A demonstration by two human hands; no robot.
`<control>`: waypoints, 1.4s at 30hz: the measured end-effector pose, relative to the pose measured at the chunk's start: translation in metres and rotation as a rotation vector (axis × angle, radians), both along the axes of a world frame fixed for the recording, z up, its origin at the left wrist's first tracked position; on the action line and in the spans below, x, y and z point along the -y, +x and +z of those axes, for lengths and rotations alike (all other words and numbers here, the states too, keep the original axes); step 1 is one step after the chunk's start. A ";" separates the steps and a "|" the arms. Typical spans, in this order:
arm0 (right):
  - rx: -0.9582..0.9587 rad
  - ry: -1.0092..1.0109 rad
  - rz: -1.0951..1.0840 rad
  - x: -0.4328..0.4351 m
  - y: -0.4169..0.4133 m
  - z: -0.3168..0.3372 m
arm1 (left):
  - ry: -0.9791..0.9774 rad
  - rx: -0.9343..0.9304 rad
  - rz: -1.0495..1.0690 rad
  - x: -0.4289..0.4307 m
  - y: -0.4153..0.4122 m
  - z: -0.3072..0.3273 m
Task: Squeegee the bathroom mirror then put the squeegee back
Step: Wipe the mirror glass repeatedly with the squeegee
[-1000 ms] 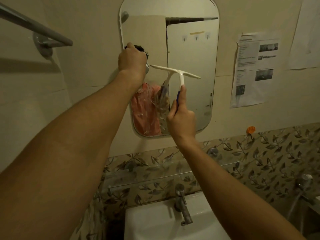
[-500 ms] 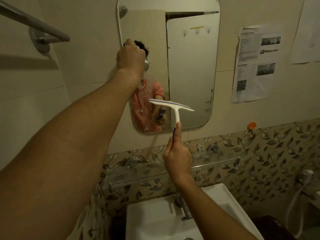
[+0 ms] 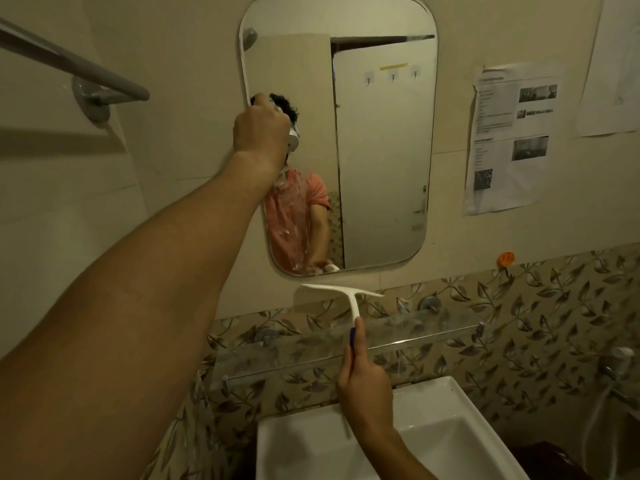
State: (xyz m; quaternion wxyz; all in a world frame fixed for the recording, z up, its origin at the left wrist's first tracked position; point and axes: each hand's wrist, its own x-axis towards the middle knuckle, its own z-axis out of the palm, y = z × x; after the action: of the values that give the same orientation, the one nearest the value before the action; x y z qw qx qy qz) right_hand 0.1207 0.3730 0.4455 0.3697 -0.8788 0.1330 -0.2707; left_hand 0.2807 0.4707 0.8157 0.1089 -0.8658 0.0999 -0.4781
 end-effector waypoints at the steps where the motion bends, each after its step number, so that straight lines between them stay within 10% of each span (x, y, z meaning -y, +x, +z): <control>1: 0.043 0.018 0.010 0.001 -0.003 0.001 | 0.010 0.003 0.004 -0.001 0.000 0.000; 21: 0.480 -0.245 0.056 -0.006 0.053 0.237 | 0.073 -0.138 -0.040 -0.022 -0.017 0.032; 42: 0.238 -0.436 -0.015 -0.017 0.039 0.116 | 0.044 -0.086 0.003 -0.015 -0.008 0.012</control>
State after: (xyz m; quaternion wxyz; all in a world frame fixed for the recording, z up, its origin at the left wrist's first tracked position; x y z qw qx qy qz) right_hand 0.1601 0.3903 0.5619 0.1826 -0.8987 0.0337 -0.3974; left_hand 0.2722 0.4852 0.8275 0.1244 -0.8831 0.1136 -0.4378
